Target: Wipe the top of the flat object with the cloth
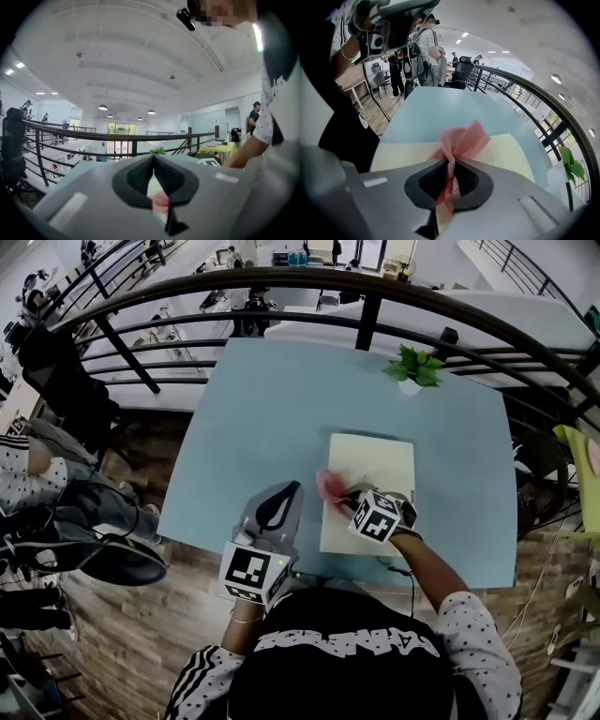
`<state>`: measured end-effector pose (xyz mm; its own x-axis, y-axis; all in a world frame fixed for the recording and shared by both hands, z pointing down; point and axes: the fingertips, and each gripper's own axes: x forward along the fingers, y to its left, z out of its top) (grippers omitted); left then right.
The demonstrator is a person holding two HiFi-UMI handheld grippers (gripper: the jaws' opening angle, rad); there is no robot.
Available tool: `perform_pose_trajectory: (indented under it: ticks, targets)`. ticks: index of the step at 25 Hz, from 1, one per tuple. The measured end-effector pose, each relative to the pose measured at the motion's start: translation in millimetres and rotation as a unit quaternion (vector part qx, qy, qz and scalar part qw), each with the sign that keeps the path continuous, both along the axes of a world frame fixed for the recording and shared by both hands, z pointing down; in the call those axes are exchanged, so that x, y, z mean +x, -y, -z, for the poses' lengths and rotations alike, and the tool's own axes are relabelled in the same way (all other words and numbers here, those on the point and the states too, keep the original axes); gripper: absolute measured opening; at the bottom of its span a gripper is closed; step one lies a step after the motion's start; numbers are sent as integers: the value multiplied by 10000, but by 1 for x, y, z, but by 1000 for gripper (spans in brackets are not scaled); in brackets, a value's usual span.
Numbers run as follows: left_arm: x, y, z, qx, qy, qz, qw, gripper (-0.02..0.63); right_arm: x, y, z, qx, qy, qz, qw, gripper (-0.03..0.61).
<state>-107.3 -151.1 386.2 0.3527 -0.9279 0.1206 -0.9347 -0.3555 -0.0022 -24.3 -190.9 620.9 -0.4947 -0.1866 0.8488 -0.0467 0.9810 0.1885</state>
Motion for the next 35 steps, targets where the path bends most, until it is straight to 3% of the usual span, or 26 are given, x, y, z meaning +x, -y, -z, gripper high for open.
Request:
perform_pose_trajectory:
  ticks: [35]
  targets:
    - [24,13,-11,-57,-139,-438,9989,0,9,-91,-1,-563,-60,470,9973,17]
